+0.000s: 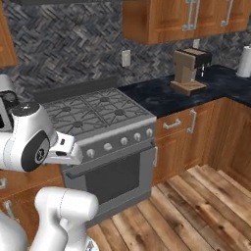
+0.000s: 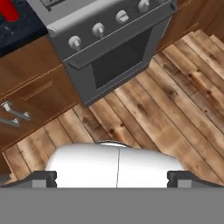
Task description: Four empty soda cans are scattered around the kitchen. Gather all the cans and cluster them next to the stove for recycling.
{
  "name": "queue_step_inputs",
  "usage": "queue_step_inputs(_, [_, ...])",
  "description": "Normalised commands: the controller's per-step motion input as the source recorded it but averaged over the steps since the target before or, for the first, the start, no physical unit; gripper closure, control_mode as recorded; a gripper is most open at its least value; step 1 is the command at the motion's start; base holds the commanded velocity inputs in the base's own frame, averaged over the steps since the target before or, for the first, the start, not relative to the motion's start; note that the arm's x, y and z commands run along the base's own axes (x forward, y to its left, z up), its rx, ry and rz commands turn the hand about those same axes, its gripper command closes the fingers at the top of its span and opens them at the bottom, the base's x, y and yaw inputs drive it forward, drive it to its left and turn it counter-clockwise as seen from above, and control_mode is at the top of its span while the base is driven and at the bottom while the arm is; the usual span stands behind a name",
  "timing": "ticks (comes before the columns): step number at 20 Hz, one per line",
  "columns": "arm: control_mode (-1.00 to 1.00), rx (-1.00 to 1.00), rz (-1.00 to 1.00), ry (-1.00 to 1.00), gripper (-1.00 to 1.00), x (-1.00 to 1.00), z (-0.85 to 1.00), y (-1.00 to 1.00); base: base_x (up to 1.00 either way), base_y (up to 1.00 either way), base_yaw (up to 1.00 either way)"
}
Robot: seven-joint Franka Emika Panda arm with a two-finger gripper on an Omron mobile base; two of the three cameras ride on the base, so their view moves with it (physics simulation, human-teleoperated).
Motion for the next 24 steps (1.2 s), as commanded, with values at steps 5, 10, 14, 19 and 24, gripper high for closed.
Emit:
queue_step_inputs(5, [1.00,0.00,0.00,0.00,-1.00,0.00,0.00,0.00,-0.22,0.00,-0.41])
queue_step_inputs(10, [1.00,0.00,0.00,0.00,-1.00,0.00,0.00,0.00,-0.17,0.00,-0.39])
queue_step_inputs(14, [1.00,0.00,0.00,0.00,-1.00,0.00,0.00,0.00,-0.08,0.00,-0.39])
queue_step_inputs(19, [1.00,0.00,0.00,0.00,-1.00,0.00,0.00,0.00,-0.01,0.00,-0.37])
queue_step_inputs(24, [1.00,0.00,0.00,0.00,-1.00,0.00,0.00,0.00,0.00,0.00,-0.33])
